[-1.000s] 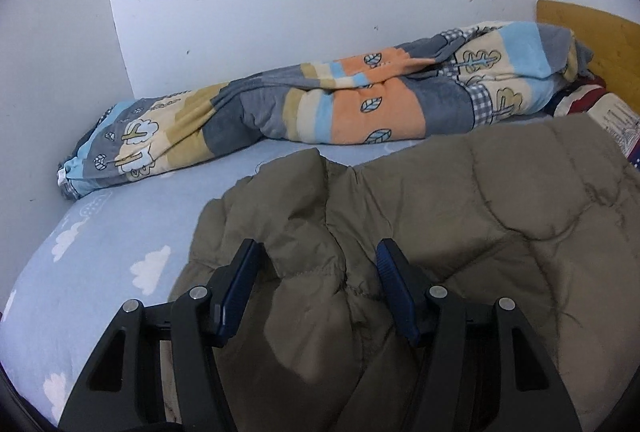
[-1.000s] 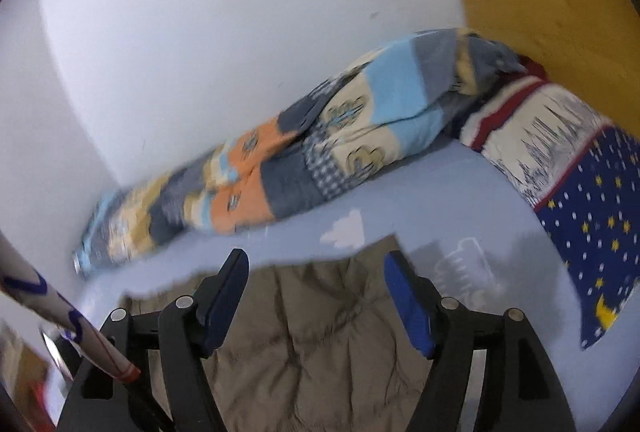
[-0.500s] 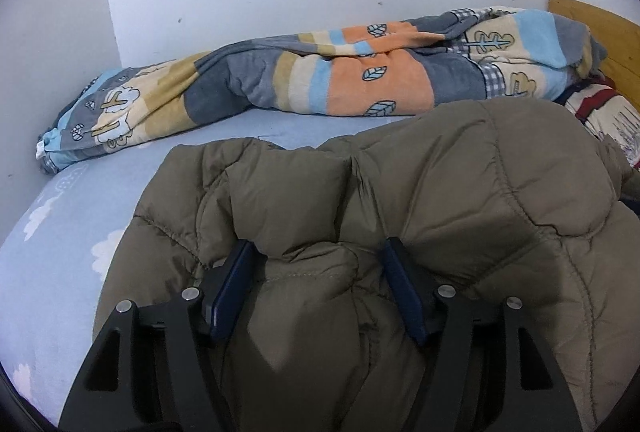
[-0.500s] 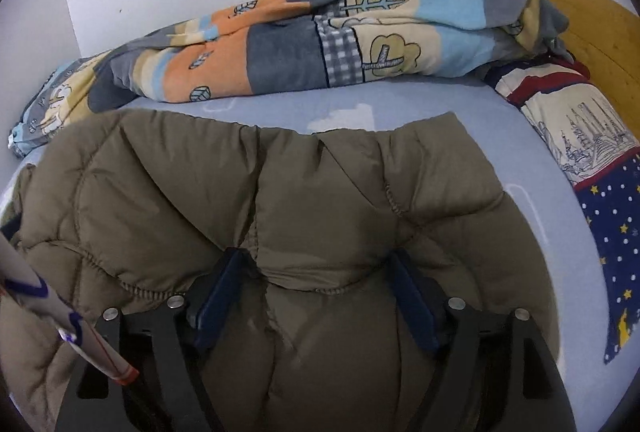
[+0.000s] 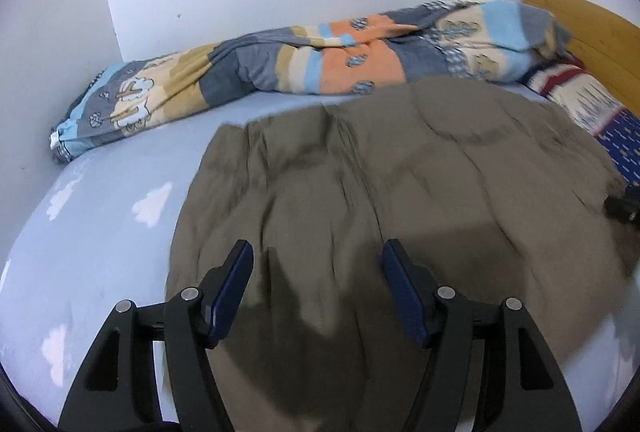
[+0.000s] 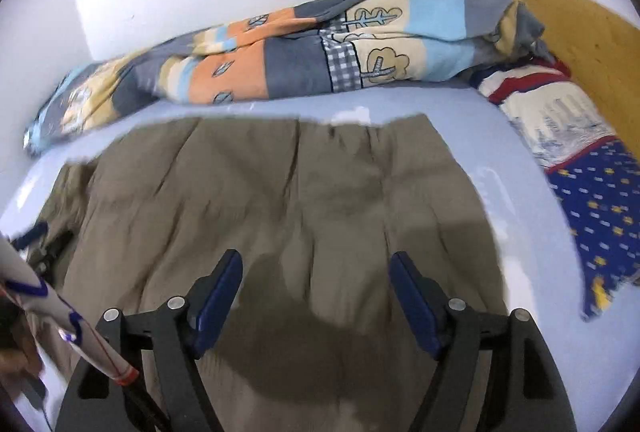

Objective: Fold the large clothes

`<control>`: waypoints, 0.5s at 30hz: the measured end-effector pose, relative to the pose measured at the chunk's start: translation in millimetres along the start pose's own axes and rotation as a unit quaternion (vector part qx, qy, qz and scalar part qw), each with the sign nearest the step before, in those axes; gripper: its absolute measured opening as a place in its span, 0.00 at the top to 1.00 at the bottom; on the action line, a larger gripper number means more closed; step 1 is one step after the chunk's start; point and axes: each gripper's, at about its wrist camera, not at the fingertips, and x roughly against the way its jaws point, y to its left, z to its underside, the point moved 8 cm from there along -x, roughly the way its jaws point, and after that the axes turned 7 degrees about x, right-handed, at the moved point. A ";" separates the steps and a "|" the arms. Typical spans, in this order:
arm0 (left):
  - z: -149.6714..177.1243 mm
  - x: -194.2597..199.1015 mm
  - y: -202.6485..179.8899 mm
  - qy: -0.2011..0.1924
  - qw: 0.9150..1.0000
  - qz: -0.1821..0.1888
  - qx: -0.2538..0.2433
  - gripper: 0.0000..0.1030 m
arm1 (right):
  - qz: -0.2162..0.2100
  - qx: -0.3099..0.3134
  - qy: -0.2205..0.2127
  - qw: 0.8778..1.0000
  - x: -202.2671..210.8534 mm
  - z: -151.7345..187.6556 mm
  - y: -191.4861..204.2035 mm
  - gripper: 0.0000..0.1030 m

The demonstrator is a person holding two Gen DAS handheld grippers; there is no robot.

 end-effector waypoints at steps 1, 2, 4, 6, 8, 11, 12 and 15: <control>9.6 11.7 -0.2 0.012 1.000 0.001 -0.005 0.35 | -0.008 0.000 0.008 1.000 5.5 10.6 3.0 0.22; 16.5 20.0 -1.0 0.021 1.000 0.002 -0.010 0.35 | -0.021 -0.002 0.016 1.000 16.1 26.0 7.6 0.22; 28.1 39.6 -1.3 0.024 1.000 0.007 -0.016 0.33 | -0.014 -0.001 0.008 1.000 37.3 40.7 11.3 0.22; 35.0 52.4 2.1 0.017 1.000 0.004 -0.006 0.29 | -0.018 -0.005 0.000 1.000 57.2 45.4 17.1 0.22; 38.5 54.2 3.7 0.018 1.000 0.009 0.022 0.28 | -0.032 -0.017 -0.018 0.999 71.5 43.2 23.1 0.22; 42.4 41.9 1.2 0.023 0.999 0.009 0.037 0.28 | -0.033 -0.010 -0.044 0.998 77.1 35.7 35.8 0.22; 44.4 36.7 -0.6 0.026 0.999 0.002 0.029 0.28 | -0.030 -0.001 -0.044 0.999 71.3 34.9 40.4 0.22; 46.1 18.2 -6.1 0.034 0.999 -0.016 0.003 0.28 | -0.025 0.009 -0.021 0.999 45.3 38.9 44.9 0.22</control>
